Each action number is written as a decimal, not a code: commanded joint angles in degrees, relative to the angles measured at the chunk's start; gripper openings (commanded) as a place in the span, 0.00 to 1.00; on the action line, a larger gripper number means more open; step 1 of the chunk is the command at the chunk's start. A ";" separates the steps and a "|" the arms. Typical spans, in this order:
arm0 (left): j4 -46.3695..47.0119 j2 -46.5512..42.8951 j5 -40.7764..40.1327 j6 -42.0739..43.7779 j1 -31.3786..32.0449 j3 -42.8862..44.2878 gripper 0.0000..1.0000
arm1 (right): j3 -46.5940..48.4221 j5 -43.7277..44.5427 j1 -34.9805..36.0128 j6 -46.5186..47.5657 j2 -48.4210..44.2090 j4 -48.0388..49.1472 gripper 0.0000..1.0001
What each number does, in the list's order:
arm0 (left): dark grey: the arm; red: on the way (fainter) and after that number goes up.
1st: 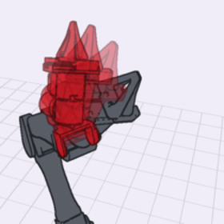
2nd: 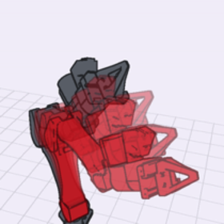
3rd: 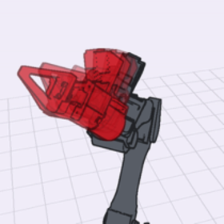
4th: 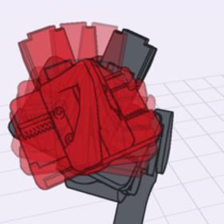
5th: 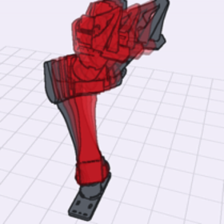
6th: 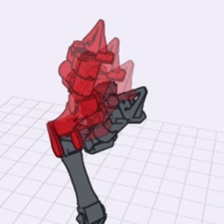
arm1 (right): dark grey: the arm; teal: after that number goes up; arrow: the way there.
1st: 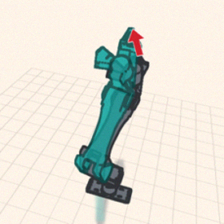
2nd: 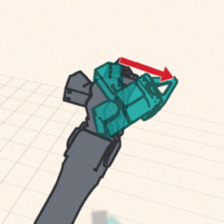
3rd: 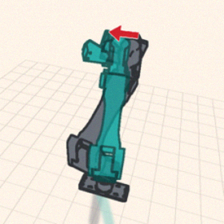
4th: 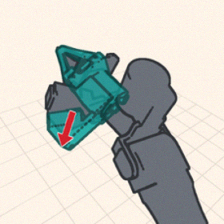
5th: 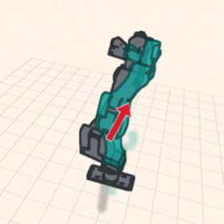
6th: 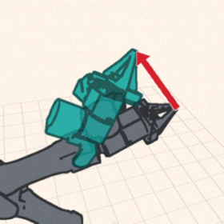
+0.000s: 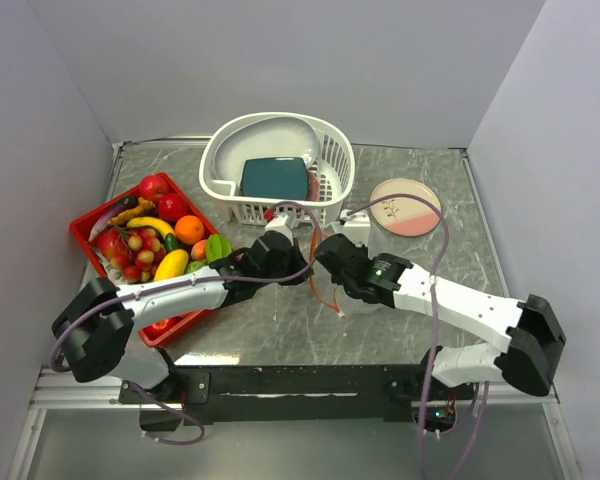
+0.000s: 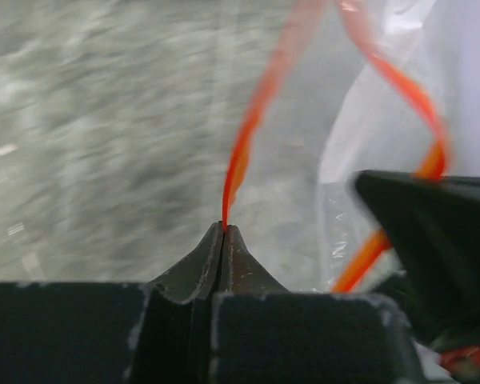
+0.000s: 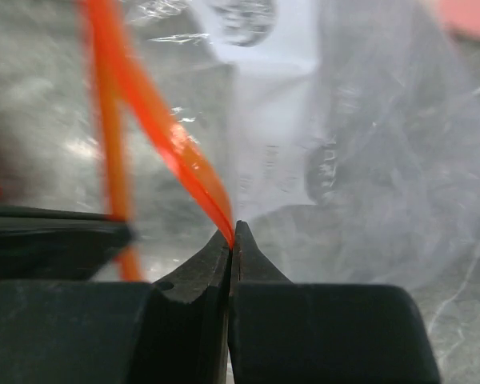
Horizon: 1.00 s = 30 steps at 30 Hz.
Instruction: Place the food in the zip-top bag and seal the zipper
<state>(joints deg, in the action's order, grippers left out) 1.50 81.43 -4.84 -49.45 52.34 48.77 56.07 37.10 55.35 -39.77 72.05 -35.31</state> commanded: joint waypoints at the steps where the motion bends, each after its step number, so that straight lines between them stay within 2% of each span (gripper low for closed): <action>1: -6.33 0.05 -8.17 -2.32 -1.88 -2.71 0.01 | -3.77 -7.40 -4.99 2.24 -1.74 10.87 0.00; 8: -7.83 0.75 -9.93 -2.67 -2.77 -3.61 0.01 | -1.76 -6.86 -5.61 3.82 -6.65 9.12 0.00; 11: -5.81 -0.04 -8.08 -1.61 -2.68 -3.07 0.01 | -1.84 -9.23 -5.52 4.43 -7.80 9.90 0.00; 14: -3.35 -1.88 -5.80 -0.82 -2.59 -2.55 0.06 | -2.29 -10.99 -5.52 4.87 -6.58 10.97 0.00; 17: -2.38 -3.99 -4.13 -0.47 -2.59 -1.84 0.19 | -1.41 -13.10 -5.43 5.14 -4.73 11.22 0.00; 18: -2.64 -4.61 -4.12 -0.64 -2.59 -1.58 0.29 | -1.32 -13.63 -5.43 5.31 -4.47 11.49 0.00; 21: -6.06 -7.24 -5.61 -1.26 -2.59 -0.61 0.47 | -0.71 -14.25 -5.52 5.40 -3.67 12.02 0.00; 22: -8.59 -8.81 -6.23 -1.52 -2.68 -0.26 0.50 | -0.62 -14.34 -5.52 5.58 -3.32 12.19 0.00; 24: -12.29 -10.49 -9.65 -2.66 -2.68 0.62 0.60 | -0.44 -14.69 -5.43 5.49 -3.06 12.37 0.00; 30: -30.83 -16.29 -24.76 -8.01 -4.43 3.26 0.75 | -0.18 -15.57 -5.43 5.49 -2.79 12.72 0.00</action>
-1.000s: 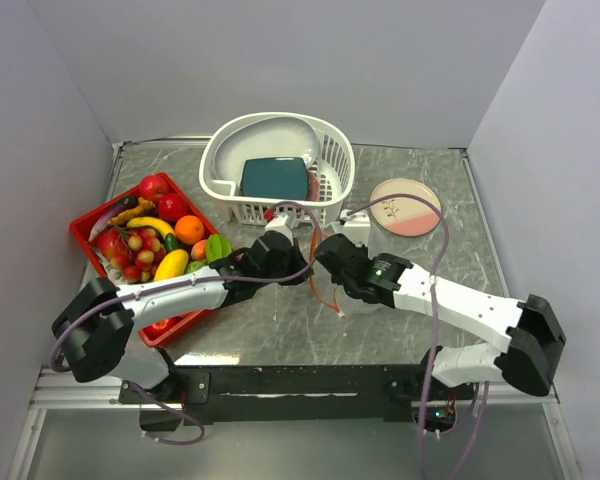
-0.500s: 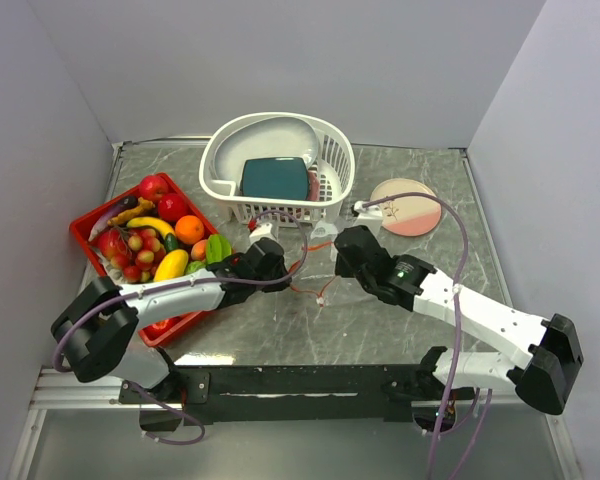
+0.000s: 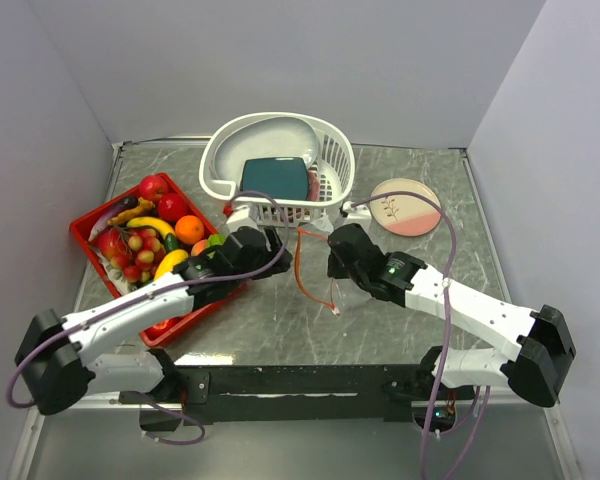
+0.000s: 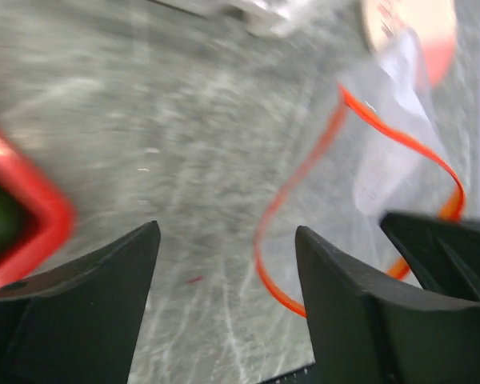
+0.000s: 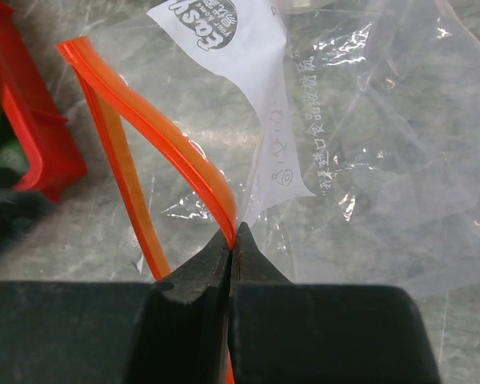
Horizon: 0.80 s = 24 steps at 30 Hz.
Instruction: Place the food in the zip-top bag and seal the zipper
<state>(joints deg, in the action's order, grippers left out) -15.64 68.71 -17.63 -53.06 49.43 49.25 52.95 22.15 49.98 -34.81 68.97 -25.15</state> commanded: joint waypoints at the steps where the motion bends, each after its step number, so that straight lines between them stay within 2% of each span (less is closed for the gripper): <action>1: -15.02 -5.06 -13.04 -4.94 -2.40 2.60 0.76 | 3.04 -0.88 -0.14 0.44 0.46 2.38 0.00; 6: -16.27 -8.06 -13.31 -2.94 -12.33 0.14 0.78 | 2.86 -1.76 -0.05 0.79 0.20 2.82 0.00; 11: -15.04 -4.38 -13.93 -0.47 -18.30 0.92 0.73 | 2.69 -2.46 -0.05 1.15 0.11 2.91 0.00; 20: -9.78 1.51 -12.87 1.28 -22.18 -0.21 0.70 | 2.16 -2.73 -0.05 1.50 -0.94 2.91 0.00; 24: -7.83 3.88 -12.34 1.90 -22.27 -0.74 0.65 | 2.33 -2.90 -0.14 1.41 -0.94 2.74 0.00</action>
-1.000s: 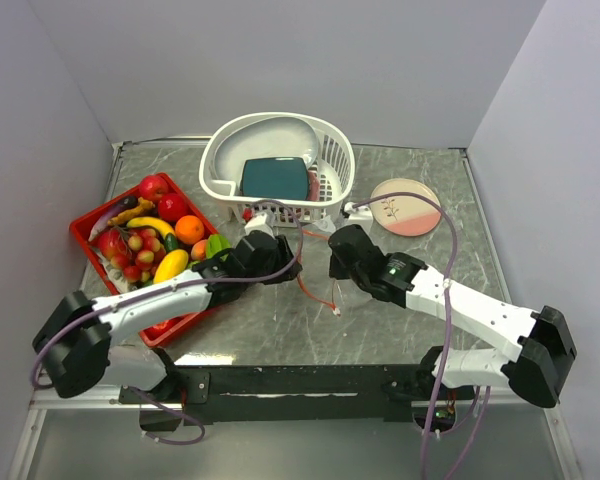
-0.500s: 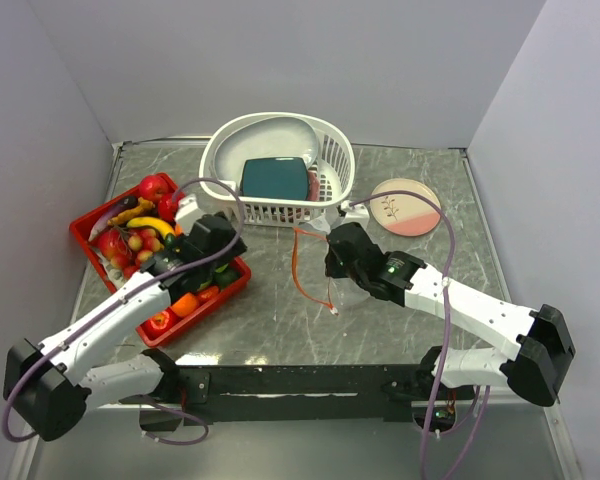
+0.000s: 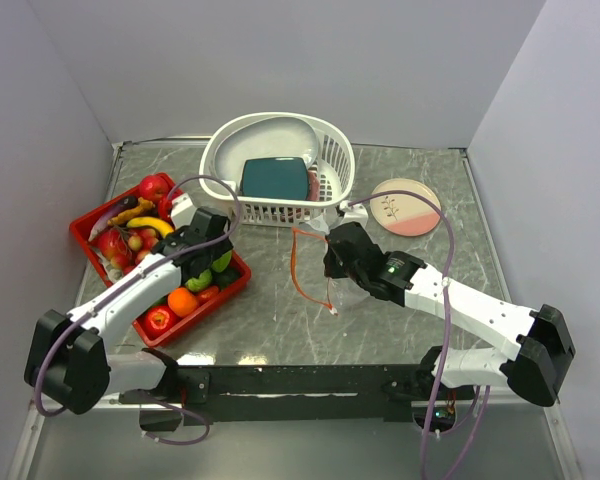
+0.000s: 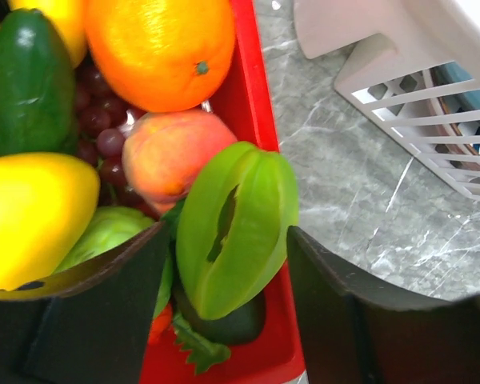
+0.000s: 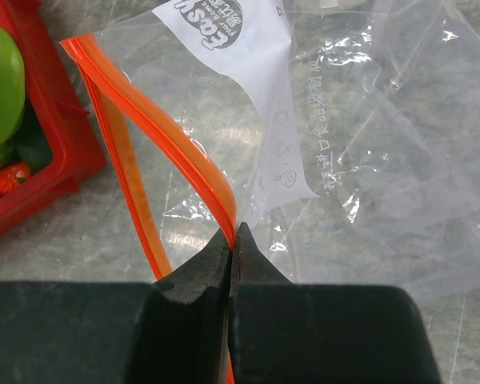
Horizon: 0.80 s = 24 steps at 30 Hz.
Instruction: Place the food in the zip-top bag and seal the zipper
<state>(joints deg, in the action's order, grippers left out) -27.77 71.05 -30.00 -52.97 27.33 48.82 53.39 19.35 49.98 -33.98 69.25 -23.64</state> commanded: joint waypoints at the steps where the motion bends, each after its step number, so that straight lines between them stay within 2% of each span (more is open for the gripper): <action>1: 4.56 1.90 0.11 1.82 -0.17 -0.39 0.64 | 1.81 -0.19 -0.05 0.49 -1.23 1.23 0.00; 8: 6.50 2.34 1.35 2.78 -0.17 -1.53 0.54 | 1.81 0.07 -0.14 0.23 -1.58 1.05 0.00; 11: 6.24 1.64 1.35 3.05 -0.17 -1.62 0.45 | 1.72 0.07 -0.05 0.31 -1.66 0.96 0.00; 14: 5.62 -0.29 1.87 4.18 -0.17 -1.18 0.29 | 1.98 -0.11 -0.14 0.23 -1.40 1.05 0.00; 18: 4.04 -2.75 3.98 7.17 -0.09 0.49 0.17 | 2.51 -0.37 0.03 0.32 -0.61 0.96 0.00; 21: 2.90 -4.59 5.82 8.49 -0.09 0.93 0.11 | 3.13 -0.11 0.03 0.14 -0.09 0.79 0.00; 24: 2.19 -6.70 9.16 9.99 0.00 1.10 0.10 | 3.65 0.07 0.12 0.05 0.35 0.61 0.00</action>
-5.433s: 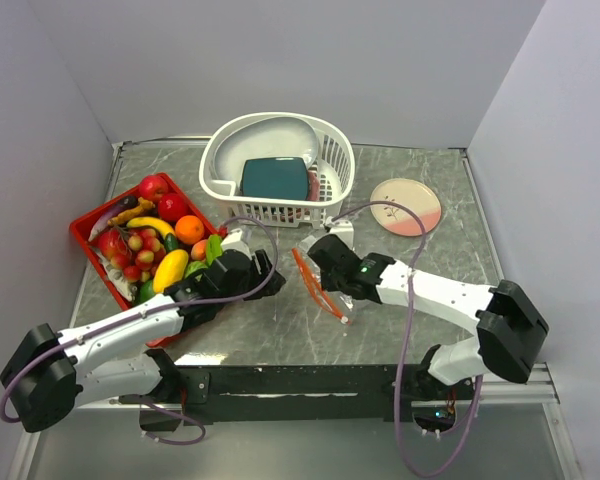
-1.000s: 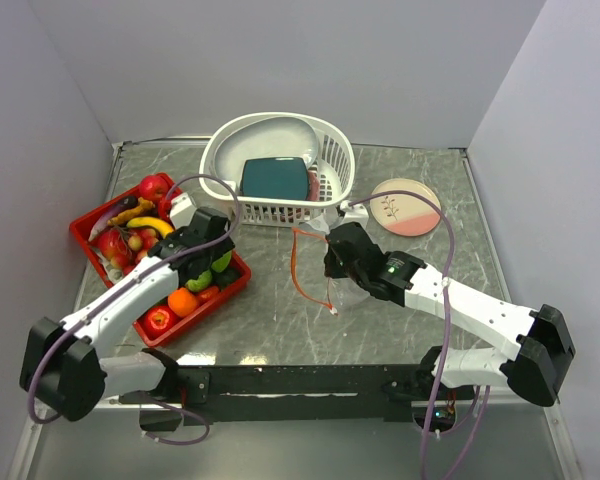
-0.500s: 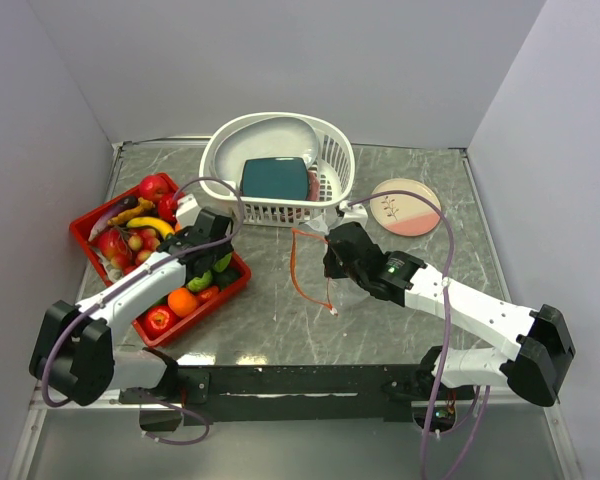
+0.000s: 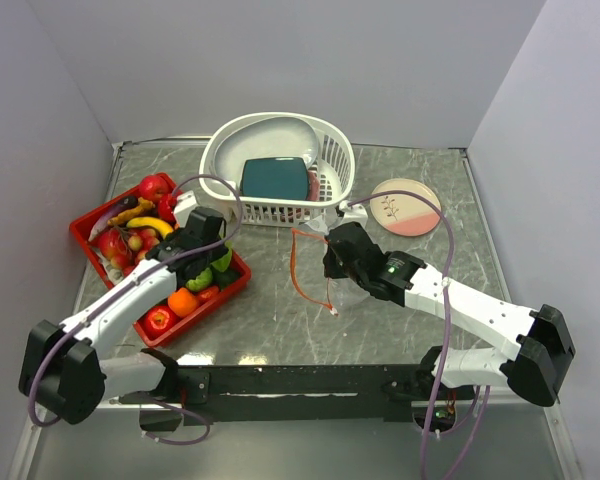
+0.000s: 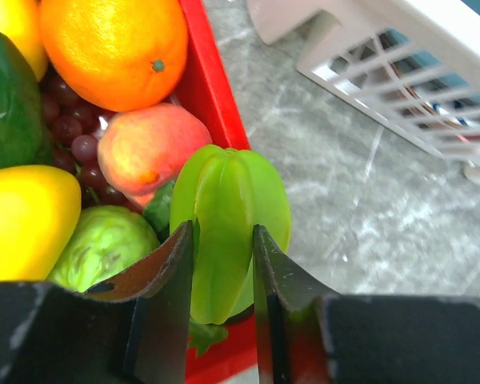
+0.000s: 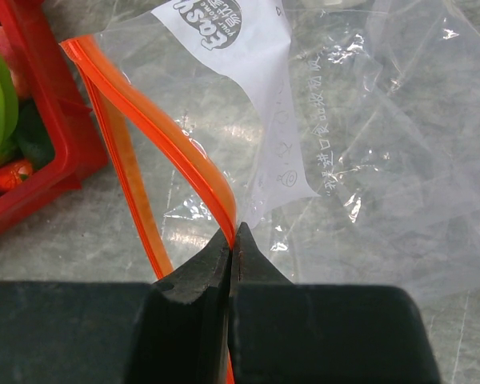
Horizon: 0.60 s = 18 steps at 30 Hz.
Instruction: Place the food in the zip-top bag and seal the zipper
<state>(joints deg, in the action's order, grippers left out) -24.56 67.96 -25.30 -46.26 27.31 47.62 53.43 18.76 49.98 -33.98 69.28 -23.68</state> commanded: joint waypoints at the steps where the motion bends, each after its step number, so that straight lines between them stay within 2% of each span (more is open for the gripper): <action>1: -1.19 -4.24 5.77 3.54 0.20 2.57 0.10 | 3.70 0.83 0.12 -0.04 0.51 0.48 0.00; 6: 1.17 -9.15 17.18 3.11 2.74 2.57 0.11 | 5.63 0.31 0.21 -0.30 2.43 0.48 0.00; 9: 3.71 -10.66 21.50 0.83 6.43 3.10 0.11 | 7.39 -0.04 0.38 -0.48 4.54 0.57 0.00; 13: 7.05 -11.27 24.50 -2.16 11.79 3.80 0.11 | 8.97 0.48 0.39 -0.92 6.83 0.30 0.00; 18: 13.12 -9.17 28.46 -3.48 13.12 2.66 0.12 | 10.11 0.75 0.39 -1.44 7.80 0.30 0.00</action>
<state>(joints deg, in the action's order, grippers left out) -18.98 57.78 -1.98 -47.70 39.90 48.88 60.12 18.57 50.02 -34.68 76.90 -23.73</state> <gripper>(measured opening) 0.338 0.011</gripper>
